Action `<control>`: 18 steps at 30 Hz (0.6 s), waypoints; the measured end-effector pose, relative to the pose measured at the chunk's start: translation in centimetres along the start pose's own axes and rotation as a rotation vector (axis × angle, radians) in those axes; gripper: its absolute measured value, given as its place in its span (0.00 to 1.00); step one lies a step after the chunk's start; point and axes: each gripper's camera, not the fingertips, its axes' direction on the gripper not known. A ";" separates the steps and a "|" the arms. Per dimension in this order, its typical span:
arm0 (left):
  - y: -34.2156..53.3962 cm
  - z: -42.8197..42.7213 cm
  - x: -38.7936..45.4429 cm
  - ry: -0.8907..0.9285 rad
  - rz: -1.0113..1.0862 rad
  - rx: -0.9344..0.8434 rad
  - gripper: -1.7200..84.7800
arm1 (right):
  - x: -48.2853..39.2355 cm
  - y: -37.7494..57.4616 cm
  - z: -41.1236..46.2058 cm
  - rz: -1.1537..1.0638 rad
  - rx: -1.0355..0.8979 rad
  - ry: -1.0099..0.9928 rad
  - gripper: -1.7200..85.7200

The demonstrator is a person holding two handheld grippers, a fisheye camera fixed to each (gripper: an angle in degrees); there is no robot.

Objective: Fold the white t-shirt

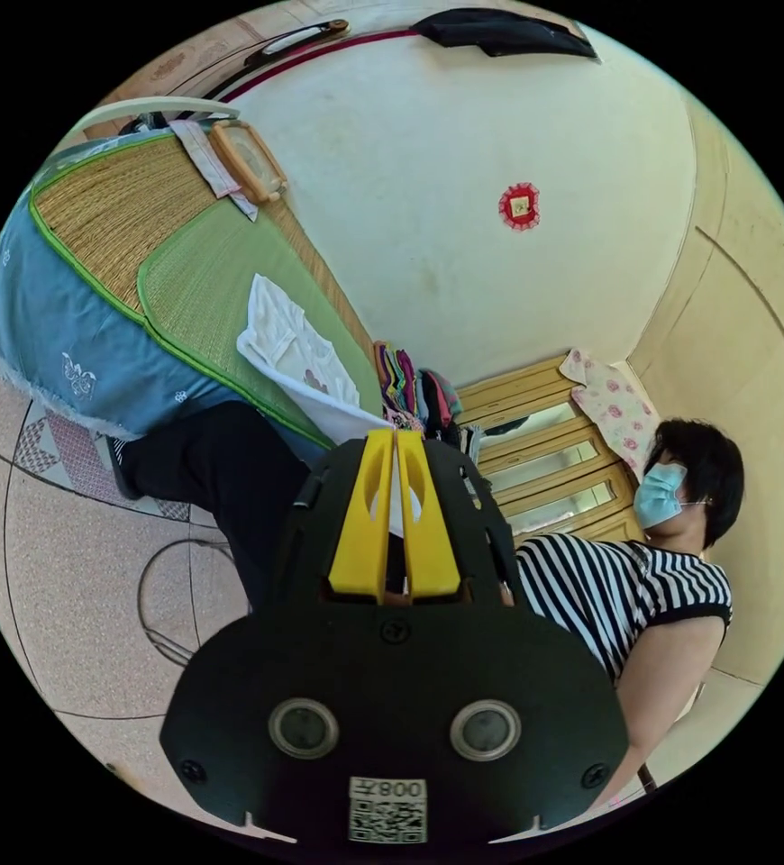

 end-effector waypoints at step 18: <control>1.8 -5.2 4.9 0.130 0.093 0.098 0.02 | -5.9 2.9 -0.5 -0.094 0.043 -0.039 0.03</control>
